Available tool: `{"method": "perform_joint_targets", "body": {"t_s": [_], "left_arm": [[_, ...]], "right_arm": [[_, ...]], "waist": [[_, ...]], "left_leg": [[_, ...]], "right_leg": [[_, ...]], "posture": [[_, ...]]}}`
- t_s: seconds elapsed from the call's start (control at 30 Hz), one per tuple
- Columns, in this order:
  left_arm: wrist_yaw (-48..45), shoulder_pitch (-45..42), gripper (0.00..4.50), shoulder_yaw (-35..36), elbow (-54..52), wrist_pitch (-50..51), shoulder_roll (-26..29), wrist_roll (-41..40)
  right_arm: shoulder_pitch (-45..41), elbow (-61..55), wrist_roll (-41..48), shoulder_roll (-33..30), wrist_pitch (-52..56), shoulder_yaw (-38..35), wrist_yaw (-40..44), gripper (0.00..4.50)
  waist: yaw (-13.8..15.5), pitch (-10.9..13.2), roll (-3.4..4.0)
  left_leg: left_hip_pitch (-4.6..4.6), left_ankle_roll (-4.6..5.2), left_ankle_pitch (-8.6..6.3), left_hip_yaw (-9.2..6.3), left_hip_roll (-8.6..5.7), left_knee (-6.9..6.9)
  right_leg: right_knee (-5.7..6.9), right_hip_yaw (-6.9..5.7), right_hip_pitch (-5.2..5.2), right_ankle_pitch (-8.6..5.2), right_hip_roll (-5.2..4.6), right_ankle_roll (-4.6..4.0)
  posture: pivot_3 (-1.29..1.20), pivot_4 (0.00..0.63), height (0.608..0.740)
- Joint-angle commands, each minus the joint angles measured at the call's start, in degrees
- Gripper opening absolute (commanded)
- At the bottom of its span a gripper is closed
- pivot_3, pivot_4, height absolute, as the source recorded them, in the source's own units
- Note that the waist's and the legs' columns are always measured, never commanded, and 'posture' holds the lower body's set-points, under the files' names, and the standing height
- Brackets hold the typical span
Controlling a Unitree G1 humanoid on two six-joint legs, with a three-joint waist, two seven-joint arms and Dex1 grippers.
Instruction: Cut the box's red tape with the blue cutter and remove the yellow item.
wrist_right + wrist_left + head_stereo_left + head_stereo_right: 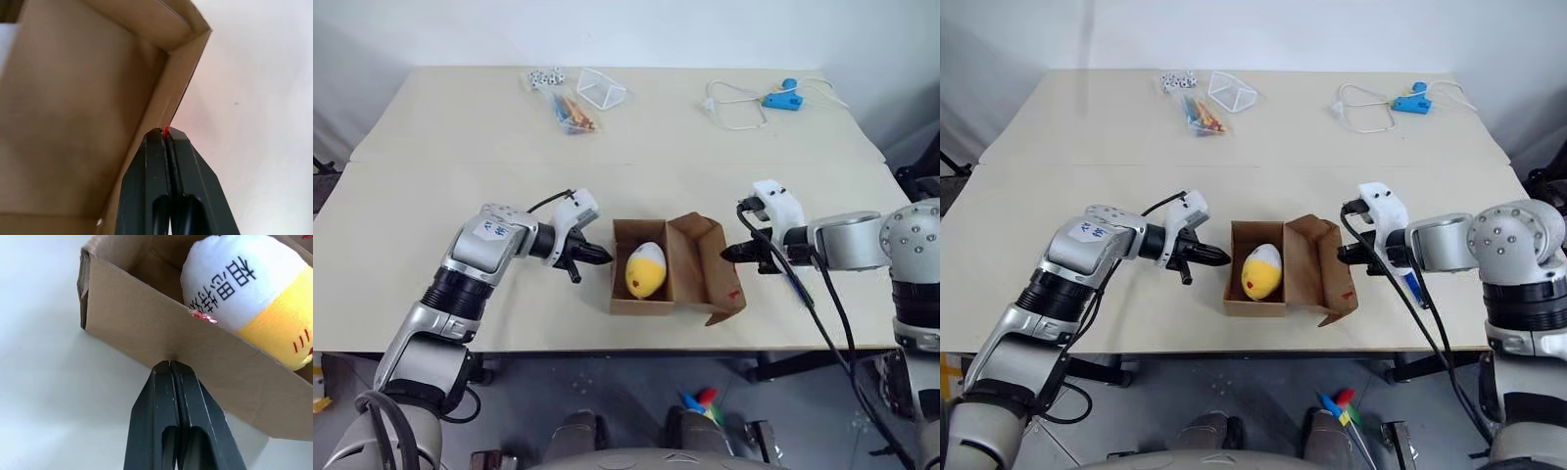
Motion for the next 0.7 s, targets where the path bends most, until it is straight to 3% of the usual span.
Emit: {"method": "perform_joint_targets", "body": {"t_s": [0.03,0.17,0.5,0.7], "left_arm": [[-0.9,-1.0,0.00,-0.2,-0.2,-1.4,0.4,0.6],[-1.2,-1.1,0.00,-0.3,0.5,-1.7,0.3,0.8],[-1.6,-1.7,0.00,-0.5,1.9,-2.6,0.1,1.4],[-1.8,-2.0,0.00,-0.7,3.5,-3.5,-0.3,2.0]], "right_arm": [[1.5,-3.0,-4.5,0.7,-6.0,-2.5,5.0,0.02],[2.7,-2.9,-5.7,0.9,-8.4,-5.0,11.0,0.92],[6.4,-5.3,-10.8,-1.9,-12.0,-8.1,21.9,4.39],[11.0,-7.4,-12.8,-6.2,-15.2,-11.6,28.6,4.45]], "waist": [[-0.1,0.0,0.00],[-0.3,0.0,0.00],[0.1,0.0,0.00],[0.2,0.0,0.00]], "left_leg": [[0.00,0.00,0.00,0.04,0.01,0.01],[0.00,0.00,0.00,0.05,0.01,0.02],[0.00,0.00,0.00,0.03,0.00,0.02],[-0.01,0.01,0.00,0.03,-0.02,0.02]], "right_leg": [[0.00,0.02,-0.01,0.00,0.00,0.00],[0.02,0.05,-0.02,0.00,0.00,0.00],[0.02,0.04,-0.02,0.00,0.00,0.00],[0.02,0.03,-0.02,0.00,-0.01,0.00]], "posture": [[0.00,0.150,0.740],[0.00,0.150,0.740],[0.00,0.150,0.740],[0.00,0.150,0.740]]}}
